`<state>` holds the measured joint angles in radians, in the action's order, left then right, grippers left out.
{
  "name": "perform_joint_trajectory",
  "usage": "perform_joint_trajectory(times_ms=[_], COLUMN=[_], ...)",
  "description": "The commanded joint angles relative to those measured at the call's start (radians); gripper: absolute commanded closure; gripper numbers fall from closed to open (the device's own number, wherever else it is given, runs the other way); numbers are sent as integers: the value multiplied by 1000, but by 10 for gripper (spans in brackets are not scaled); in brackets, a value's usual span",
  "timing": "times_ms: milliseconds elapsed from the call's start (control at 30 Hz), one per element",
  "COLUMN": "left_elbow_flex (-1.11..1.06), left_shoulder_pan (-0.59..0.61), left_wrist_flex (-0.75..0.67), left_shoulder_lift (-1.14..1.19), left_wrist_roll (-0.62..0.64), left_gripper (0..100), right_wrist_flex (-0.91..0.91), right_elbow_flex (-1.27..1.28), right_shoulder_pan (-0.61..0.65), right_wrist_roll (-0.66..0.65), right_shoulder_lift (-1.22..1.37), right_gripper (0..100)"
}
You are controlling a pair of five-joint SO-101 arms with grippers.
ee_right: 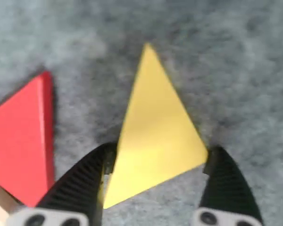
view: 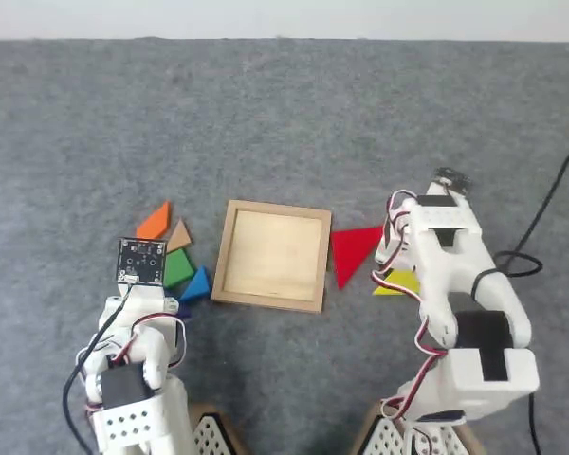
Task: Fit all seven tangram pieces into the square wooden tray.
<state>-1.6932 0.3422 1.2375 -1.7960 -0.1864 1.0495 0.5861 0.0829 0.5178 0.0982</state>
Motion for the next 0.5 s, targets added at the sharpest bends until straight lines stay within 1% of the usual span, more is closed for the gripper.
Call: perform_joint_trajectory(times_ms=[0, 133, 267, 367, 467], left_elbow_flex=[8, 8, 8, 8, 8], left_shoulder_pan=[-6, -6, -6, -6, -6], left_wrist_flex=[6, 6, 6, 6, 6], left_shoulder_lift=[-20, -20, -20, -20, -20], left_wrist_roll=[6, 6, 6, 6, 6], left_gripper=[985, 985, 985, 985, 985], right_wrist_flex=[4, 4, 15, 44, 59], right_elbow_flex=[-34, -35, -41, -40, -37], right_shoulder_pan=[-4, -4, -4, 4, 4], right_wrist_roll=[-3, -25, -25, -66, -72], right_shoulder_lift=[5, -1, -79, -156, -197], right_gripper=[887, 922, 924, 926, 927])
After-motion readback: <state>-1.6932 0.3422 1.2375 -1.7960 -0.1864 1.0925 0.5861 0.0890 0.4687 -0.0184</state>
